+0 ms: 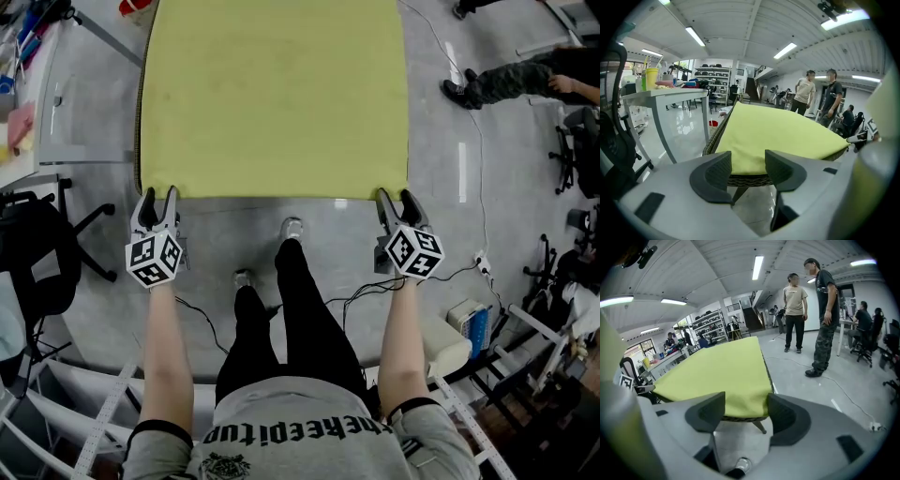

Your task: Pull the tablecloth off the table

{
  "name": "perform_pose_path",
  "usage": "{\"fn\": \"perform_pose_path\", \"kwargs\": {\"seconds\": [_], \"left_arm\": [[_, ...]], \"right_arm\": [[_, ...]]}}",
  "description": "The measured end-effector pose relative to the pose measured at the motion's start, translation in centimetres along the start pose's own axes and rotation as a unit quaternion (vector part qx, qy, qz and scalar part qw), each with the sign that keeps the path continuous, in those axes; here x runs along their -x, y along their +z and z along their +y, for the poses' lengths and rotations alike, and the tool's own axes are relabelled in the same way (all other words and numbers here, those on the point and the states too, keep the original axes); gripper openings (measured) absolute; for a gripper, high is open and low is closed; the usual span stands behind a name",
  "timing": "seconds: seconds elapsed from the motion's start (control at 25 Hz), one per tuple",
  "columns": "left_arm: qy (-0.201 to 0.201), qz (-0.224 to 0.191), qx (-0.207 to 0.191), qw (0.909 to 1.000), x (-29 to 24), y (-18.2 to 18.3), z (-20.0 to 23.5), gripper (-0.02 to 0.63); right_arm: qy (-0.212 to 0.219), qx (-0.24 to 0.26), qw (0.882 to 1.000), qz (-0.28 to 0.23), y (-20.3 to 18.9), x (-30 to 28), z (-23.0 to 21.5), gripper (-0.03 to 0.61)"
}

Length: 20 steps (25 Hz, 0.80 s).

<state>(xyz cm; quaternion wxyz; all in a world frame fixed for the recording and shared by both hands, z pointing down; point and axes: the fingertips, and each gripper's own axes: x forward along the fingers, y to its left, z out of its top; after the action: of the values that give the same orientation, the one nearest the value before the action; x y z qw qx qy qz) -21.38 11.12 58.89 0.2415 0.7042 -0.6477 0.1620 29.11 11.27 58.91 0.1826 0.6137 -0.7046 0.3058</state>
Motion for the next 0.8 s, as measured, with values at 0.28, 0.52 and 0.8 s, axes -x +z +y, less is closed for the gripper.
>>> {"fn": "perform_pose_path", "kwargs": {"seconds": [0.28, 0.52, 0.8], "left_arm": [[0.011, 0.010, -0.009, 0.9998, -0.9, 0.0, -0.1, 0.199], [0.019, 0.018, -0.017, 0.9995, -1.3, -0.1, -0.6, 0.135], [0.020, 0.029, 0.003, 0.9994, -1.7, -0.1, -1.7, 0.034]], "right_arm": [[-0.023, 0.013, 1.000, 0.007, -0.3, -0.2, -0.4, 0.272], [-0.045, 0.023, 0.999, 0.022, -0.4, -0.2, -0.9, 0.224], [-0.046, 0.062, 0.996, 0.045, -0.1, -0.7, 0.5, 0.027]]}}
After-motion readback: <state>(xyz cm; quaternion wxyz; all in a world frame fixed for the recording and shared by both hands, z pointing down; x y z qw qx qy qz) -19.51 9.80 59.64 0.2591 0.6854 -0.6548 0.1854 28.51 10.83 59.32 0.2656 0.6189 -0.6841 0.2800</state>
